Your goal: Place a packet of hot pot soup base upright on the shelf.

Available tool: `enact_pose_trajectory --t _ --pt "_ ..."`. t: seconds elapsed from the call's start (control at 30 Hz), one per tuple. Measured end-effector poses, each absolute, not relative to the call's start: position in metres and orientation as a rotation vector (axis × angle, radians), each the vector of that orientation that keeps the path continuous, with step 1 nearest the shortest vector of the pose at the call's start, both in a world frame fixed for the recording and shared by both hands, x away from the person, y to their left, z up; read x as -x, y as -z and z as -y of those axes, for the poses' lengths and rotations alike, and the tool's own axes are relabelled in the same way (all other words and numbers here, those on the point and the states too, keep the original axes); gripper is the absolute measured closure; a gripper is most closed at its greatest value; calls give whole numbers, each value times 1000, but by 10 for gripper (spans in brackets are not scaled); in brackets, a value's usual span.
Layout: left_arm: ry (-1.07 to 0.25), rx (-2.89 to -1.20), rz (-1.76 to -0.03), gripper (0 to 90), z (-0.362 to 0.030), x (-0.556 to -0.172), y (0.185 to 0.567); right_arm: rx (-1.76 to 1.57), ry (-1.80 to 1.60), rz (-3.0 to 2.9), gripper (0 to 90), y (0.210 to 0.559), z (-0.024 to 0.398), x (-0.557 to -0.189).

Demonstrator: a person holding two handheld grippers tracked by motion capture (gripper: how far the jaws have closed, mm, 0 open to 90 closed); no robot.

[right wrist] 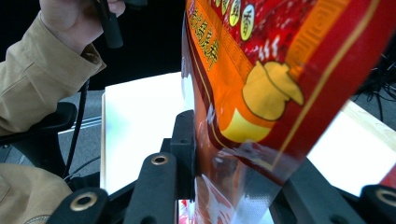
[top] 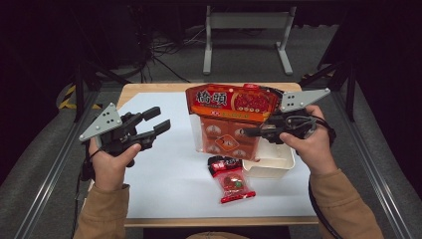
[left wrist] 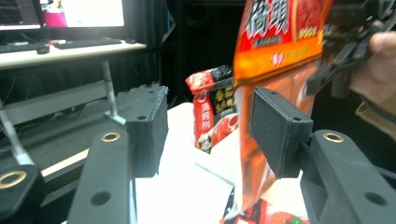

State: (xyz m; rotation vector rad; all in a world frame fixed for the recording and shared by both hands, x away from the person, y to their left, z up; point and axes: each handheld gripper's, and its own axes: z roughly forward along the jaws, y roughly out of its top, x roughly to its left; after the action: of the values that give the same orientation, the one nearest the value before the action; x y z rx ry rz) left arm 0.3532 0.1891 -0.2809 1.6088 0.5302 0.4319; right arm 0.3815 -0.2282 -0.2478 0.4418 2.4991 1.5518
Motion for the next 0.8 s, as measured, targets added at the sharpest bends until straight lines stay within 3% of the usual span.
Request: enact_pose_trajectory --t 0.8 --pt "-504 -1700 -641 334 -204 -377 306 -563 -1515 -2377 705 231 282 -393"
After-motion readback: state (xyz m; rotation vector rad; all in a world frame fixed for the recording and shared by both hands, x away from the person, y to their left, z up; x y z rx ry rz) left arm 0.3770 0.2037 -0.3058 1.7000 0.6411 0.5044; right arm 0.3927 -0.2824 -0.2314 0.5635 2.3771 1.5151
